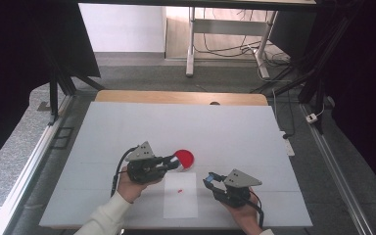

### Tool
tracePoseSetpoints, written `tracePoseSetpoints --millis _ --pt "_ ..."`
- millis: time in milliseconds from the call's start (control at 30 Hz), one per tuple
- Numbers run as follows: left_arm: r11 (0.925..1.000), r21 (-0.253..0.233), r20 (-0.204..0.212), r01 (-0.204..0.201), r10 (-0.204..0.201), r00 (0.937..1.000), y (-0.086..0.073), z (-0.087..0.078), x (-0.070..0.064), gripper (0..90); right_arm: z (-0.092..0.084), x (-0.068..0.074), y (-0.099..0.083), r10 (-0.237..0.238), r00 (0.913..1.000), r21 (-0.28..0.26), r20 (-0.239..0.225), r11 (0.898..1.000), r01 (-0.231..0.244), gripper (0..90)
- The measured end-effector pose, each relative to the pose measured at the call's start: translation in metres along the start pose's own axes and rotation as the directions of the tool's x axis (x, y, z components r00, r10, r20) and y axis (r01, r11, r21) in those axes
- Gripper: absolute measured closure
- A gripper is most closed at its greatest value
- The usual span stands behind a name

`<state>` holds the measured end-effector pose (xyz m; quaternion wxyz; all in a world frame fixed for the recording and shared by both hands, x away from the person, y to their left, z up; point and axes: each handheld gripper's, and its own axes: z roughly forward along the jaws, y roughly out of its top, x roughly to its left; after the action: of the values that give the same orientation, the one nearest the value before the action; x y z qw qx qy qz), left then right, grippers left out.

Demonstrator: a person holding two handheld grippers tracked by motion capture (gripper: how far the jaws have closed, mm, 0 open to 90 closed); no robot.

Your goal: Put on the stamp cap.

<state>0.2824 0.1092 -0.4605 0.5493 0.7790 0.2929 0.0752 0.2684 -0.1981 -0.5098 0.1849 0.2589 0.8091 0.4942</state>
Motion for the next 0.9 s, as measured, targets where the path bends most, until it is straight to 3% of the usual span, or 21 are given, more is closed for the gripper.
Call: tracePoseSetpoints --millis 900 --pt "0.9999 0.008 0.015 -0.013 0.013 0.9998 0.001 0.005 -0.006 74.9 0.019 0.020 0.006 -0.040 0.9988 -0.007 -0.027 0.999 0.040 63.1"
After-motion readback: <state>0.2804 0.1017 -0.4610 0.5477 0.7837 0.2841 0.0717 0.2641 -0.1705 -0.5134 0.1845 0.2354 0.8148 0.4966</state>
